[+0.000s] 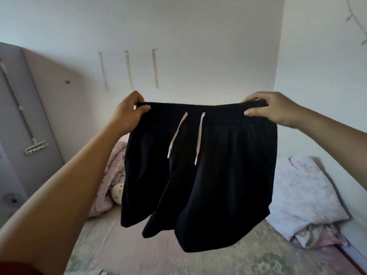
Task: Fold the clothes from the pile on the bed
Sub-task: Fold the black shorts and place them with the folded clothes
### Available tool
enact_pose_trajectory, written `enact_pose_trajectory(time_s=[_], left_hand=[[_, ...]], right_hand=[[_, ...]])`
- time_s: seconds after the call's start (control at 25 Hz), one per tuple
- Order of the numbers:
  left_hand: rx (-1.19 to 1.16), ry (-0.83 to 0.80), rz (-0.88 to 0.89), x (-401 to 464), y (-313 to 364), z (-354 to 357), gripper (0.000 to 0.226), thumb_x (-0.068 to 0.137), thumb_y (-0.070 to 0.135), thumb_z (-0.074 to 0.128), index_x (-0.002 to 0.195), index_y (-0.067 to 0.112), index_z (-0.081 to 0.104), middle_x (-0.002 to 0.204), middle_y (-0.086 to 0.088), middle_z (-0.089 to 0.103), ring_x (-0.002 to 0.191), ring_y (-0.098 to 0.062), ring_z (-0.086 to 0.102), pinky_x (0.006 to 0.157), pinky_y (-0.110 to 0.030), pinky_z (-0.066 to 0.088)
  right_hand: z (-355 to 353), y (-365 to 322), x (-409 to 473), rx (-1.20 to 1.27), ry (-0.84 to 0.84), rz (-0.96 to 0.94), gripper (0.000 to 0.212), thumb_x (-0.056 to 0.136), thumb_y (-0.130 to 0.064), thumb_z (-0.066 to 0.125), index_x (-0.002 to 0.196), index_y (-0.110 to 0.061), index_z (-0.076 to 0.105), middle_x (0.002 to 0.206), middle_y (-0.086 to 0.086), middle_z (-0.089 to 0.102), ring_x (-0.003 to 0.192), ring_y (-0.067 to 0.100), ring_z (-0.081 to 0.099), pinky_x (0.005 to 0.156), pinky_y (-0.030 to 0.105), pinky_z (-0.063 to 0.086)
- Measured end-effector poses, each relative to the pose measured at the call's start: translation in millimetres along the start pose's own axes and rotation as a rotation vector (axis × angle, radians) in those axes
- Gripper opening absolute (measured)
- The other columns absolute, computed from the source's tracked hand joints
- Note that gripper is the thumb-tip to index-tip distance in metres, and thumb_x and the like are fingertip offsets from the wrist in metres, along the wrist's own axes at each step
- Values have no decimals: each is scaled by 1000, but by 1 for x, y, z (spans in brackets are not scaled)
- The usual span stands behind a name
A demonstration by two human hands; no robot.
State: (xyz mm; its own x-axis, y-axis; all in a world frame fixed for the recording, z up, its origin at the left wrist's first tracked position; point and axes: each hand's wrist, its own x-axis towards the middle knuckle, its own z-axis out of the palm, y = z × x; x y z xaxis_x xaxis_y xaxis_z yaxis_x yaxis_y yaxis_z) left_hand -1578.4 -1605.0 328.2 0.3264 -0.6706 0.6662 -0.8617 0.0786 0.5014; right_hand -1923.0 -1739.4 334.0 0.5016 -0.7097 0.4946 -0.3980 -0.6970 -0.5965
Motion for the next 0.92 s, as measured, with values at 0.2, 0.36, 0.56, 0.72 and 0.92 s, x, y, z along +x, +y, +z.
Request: enact_pose_trajectory(time_s=[0.2,0.36,0.56,0.72,0.92], left_hand=[[-98,73,63,1,8,6,7,94,15,51,95,18,44,76,11,45,69,-4,42,62,-8,34],[-60,74,99,5,2,4,9,94,11,47,92,19,44,81,2,50,76,-15,44,69,-25,36],[-61,56,19,-5,-16,11,10,94,10,48,90,18,43,80,2,47,78,-19,44,73,-32,36],[-69,-46,-73,-39,-22,34,12,94,13,52,102,14,44,88,0,49,84,-19,47,74,-28,36],[-154,-427,-241,-125,-35,61,53,88,10,64,133,16,36,92,4,56,76,-5,56,59,-3,42]], right_hand=[[15,-4,8,-122,83,-50,17,89,-25,63,104,-19,57,107,-4,58,99,14,52,78,19,37],[18,2,15,-134,115,-32,24,94,-25,57,114,-12,59,109,-3,57,100,11,49,86,23,33],[20,11,12,-126,68,-5,19,95,-28,54,107,-14,60,103,0,60,96,16,52,82,25,34],[32,28,-16,-108,-46,39,19,90,-29,60,105,-17,59,104,-1,58,96,13,51,76,20,36],[65,70,-88,-172,-460,251,40,77,-21,76,113,-19,60,109,-1,61,99,16,57,80,27,45]])
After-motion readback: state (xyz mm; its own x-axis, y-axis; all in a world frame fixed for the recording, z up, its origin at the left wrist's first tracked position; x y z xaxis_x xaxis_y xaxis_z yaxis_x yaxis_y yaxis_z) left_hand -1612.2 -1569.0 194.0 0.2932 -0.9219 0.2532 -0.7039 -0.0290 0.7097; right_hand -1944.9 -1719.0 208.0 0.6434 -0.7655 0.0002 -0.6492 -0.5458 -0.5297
